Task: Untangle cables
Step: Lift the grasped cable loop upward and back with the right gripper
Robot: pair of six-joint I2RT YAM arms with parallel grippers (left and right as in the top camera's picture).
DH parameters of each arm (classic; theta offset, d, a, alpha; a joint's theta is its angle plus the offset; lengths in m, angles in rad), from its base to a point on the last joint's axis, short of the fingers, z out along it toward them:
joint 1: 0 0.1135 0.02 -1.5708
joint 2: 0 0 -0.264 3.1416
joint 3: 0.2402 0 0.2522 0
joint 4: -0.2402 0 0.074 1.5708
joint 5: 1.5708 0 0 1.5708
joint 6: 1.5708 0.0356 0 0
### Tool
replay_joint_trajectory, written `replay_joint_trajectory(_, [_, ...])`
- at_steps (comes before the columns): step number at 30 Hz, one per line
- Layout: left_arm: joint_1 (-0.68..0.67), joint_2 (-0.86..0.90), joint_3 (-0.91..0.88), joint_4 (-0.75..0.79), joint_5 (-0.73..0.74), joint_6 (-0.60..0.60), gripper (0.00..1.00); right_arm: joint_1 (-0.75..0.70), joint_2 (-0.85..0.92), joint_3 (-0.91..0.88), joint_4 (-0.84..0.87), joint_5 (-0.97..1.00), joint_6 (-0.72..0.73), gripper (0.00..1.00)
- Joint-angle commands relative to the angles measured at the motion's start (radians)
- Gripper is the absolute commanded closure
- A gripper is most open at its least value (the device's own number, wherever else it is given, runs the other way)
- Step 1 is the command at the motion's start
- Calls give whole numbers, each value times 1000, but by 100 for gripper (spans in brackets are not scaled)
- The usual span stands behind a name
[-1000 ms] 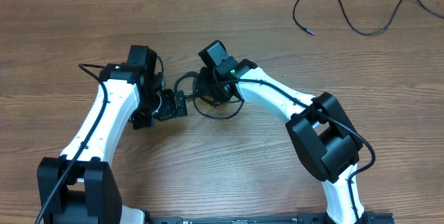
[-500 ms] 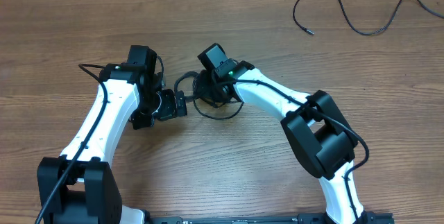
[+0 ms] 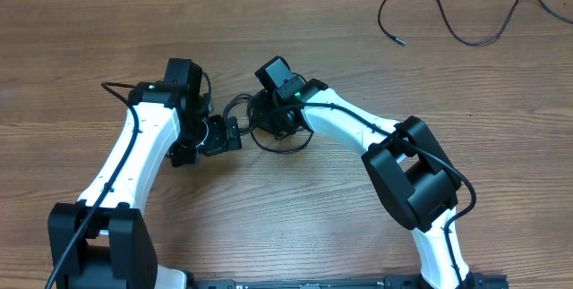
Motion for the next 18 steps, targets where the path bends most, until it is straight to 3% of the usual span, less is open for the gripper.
replay_joint_trajectory(1, [-7, 8, -5, 3, -6, 15, 0, -2, -21, 6, -26, -10, -7, 96])
replay_joint_trajectory(7, [-7, 8, -5, 3, -6, 15, 1, -41, -152, 6, -73, -10, -15, 96])
replay_joint_trajectory(18, [-7, 8, -5, 4, -6, 15, 1, -129, -549, 6, -114, -82, -252, 96])
